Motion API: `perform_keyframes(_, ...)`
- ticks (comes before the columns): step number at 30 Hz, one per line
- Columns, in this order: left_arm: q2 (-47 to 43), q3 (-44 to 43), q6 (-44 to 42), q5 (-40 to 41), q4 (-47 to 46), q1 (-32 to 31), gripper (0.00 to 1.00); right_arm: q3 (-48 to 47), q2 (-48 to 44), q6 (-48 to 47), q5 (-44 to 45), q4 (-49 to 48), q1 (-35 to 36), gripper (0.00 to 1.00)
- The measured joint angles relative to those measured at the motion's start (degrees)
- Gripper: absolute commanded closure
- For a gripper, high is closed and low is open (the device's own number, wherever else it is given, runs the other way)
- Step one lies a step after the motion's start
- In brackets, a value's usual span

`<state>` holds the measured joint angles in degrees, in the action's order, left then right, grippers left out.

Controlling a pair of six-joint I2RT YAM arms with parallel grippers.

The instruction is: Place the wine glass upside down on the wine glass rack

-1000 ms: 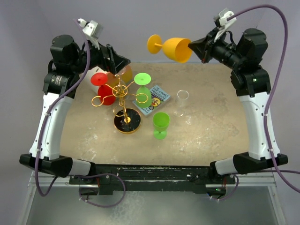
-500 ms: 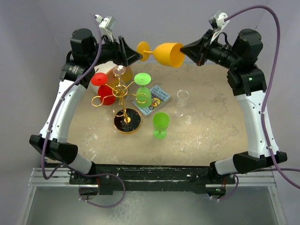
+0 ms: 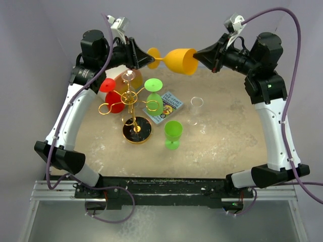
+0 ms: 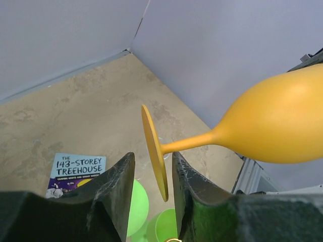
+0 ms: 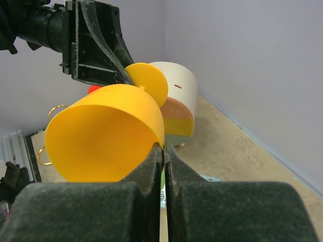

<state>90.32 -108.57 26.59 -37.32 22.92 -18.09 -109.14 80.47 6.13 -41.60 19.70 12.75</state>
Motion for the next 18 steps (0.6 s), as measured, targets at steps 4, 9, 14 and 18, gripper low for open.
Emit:
perform_keyframes(4, 0.02, 0.00, 0.17, 0.02, 0.00, 0.00, 0.72, 0.00, -0.02, 0.00, -0.24, -0.15, 0.00, 1.00)
perform_keyframes(9, 0.15, -0.09, 0.76, -0.04, -0.13, -0.04, 0.91, 0.39, -0.02, -0.04, -0.44, -0.35, 0.00, 1.00)
perform_keyframes(14, 0.22, -0.20, 0.92, 0.44, -0.11, -0.07, 1.00, 1.18, -0.02, -0.26, -0.46, -0.37, 0.02, 0.99)
perform_keyframes(18, 0.22, -0.72, 0.63, 1.81, 0.55, -0.07, 1.00, 2.21, -0.02, -0.79, -1.55, -0.81, 0.04, 0.85)
